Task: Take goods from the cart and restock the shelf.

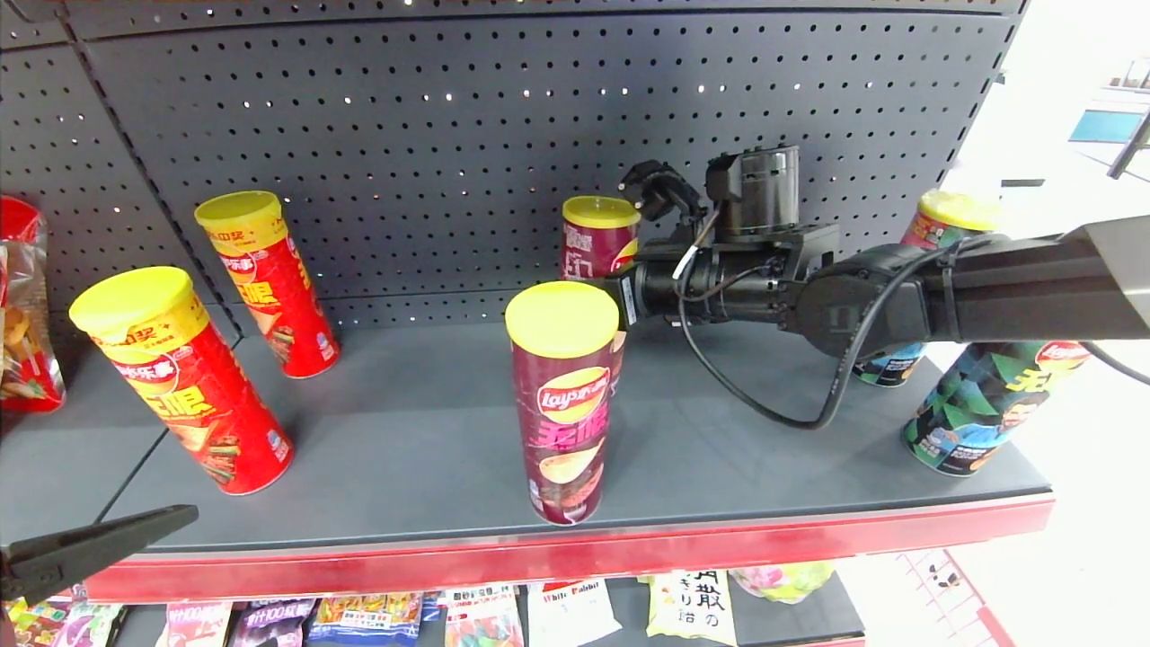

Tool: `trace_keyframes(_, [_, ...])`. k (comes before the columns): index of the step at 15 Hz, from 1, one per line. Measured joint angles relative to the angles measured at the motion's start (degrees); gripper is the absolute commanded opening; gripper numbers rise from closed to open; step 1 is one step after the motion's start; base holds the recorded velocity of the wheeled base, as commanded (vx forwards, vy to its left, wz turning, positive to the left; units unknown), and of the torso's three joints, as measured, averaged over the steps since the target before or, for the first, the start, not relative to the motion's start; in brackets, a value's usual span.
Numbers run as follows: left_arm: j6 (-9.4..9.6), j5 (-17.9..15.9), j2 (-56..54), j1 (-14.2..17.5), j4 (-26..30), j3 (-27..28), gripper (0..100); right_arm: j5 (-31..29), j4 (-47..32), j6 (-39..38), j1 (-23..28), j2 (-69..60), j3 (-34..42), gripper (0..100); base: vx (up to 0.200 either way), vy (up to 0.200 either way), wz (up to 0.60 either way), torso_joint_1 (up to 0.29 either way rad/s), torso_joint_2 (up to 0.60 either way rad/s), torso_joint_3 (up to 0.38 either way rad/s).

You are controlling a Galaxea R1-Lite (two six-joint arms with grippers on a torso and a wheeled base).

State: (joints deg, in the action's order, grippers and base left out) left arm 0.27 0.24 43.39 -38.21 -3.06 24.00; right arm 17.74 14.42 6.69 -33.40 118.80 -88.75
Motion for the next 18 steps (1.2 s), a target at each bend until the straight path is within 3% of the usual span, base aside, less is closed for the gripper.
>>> trace_keyframes(9, [0.00,0.29,-0.11,-0.02,0.00,0.00,100,-1.34,2.60,0.80,0.09,1.40,-0.23,0,0.000,0.000,0.00,0.000,0.00,0.000])
trace_keyframes(10, [-0.02,0.29,-0.12,-0.02,0.00,0.00,100,-1.35,2.66,0.83,0.05,1.40,-0.06,100,0.000,0.000,0.00,0.000,0.00,0.000])
trace_keyframes(18, [-0.02,0.11,0.10,-0.05,0.00,0.00,100,-2.83,2.44,0.77,-0.27,-1.07,3.88,100,0.000,0.000,0.00,0.000,0.00,0.000])
